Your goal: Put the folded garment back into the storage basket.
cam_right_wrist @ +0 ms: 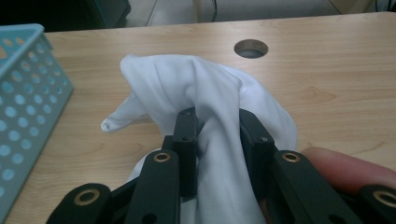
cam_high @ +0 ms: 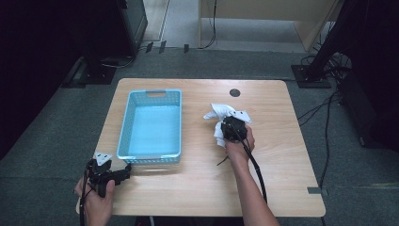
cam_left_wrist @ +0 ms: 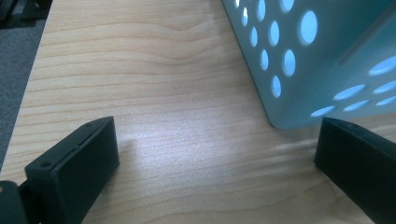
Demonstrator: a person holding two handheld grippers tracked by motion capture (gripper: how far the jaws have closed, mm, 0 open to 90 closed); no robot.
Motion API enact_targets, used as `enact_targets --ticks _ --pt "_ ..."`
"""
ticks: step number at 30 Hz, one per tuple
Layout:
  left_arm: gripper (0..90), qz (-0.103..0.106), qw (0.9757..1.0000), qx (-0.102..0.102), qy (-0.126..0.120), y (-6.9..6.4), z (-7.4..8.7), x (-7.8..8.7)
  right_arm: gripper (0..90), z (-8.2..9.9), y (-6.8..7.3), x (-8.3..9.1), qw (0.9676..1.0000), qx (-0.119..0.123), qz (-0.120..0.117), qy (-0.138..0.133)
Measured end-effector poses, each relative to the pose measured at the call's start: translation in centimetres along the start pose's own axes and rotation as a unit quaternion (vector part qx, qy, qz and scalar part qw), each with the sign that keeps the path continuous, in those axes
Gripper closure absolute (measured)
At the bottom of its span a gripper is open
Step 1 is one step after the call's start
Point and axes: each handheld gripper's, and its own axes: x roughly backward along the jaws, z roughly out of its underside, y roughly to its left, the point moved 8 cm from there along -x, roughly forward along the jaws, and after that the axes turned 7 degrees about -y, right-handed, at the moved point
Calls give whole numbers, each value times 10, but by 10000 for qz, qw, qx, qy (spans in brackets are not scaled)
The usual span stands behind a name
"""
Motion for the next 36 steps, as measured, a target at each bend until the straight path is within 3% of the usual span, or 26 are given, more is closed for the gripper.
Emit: enact_targets --ticks 18,36 --pt "0 -1 10000 -1 3 0 0 0 712 -32 48 14 9994 116 -307 -98" --pt "0 -1 10000 7 2 0 0 0 711 -60 110 22 9978 274 -589 -148"
